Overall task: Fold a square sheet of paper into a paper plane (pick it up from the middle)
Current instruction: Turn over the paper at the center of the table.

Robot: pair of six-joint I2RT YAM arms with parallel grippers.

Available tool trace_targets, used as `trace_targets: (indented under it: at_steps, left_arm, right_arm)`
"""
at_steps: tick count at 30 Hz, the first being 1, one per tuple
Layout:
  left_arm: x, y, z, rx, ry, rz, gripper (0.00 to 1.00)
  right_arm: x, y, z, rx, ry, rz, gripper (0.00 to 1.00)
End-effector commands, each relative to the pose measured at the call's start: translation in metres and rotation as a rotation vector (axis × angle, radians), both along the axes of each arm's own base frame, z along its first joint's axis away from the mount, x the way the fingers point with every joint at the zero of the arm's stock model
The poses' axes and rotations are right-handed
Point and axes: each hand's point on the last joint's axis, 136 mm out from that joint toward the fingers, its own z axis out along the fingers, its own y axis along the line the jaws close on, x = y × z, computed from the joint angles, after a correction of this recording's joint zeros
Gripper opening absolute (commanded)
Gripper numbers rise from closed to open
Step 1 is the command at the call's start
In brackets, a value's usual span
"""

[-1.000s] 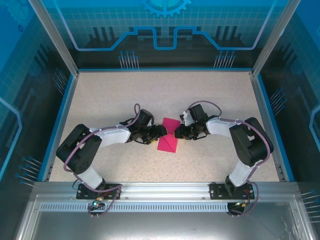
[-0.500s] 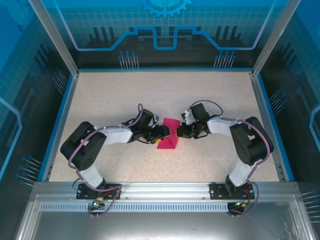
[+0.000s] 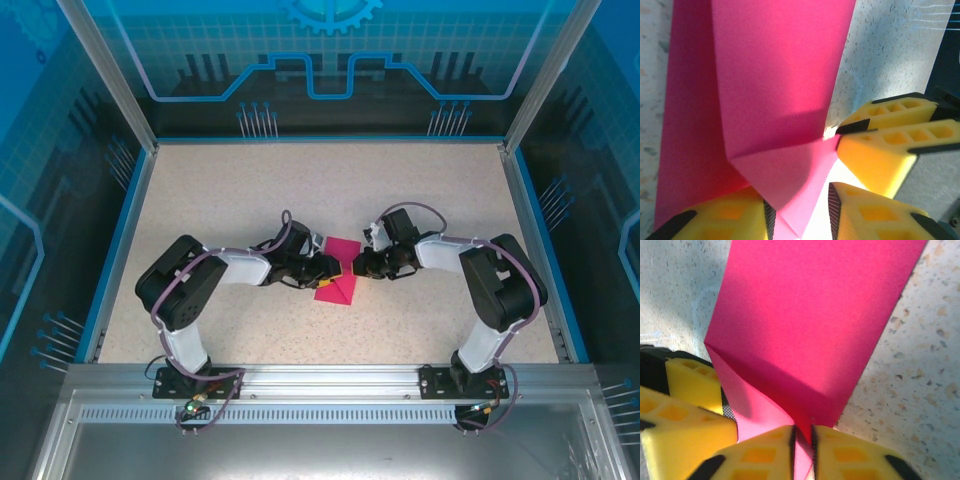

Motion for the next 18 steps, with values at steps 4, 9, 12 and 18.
trace_targets:
  at_steps: [4, 9, 12, 18]
  left_arm:
    - [0.009, -0.012, 0.011, -0.054, -0.037, -0.017, 0.27]
    - [0.011, -0.012, 0.011, -0.052, -0.068, -0.026, 0.2]
    - [0.015, -0.011, 0.012, -0.032, -0.106, -0.04, 0.14]
    - [0.016, 0.001, 0.029, 0.098, -0.177, -0.088, 0.07]
  right_arm:
    - [0.007, -0.016, 0.025, 0.02, -0.064, -0.077, 0.42]
    - [0.009, -0.036, 0.04, -0.019, -0.12, -0.149, 0.61]
    - [0.01, -0.048, 0.05, -0.034, -0.156, -0.195, 0.69]
    - [0.004, -0.066, 0.072, -0.073, -0.232, -0.227, 0.84]
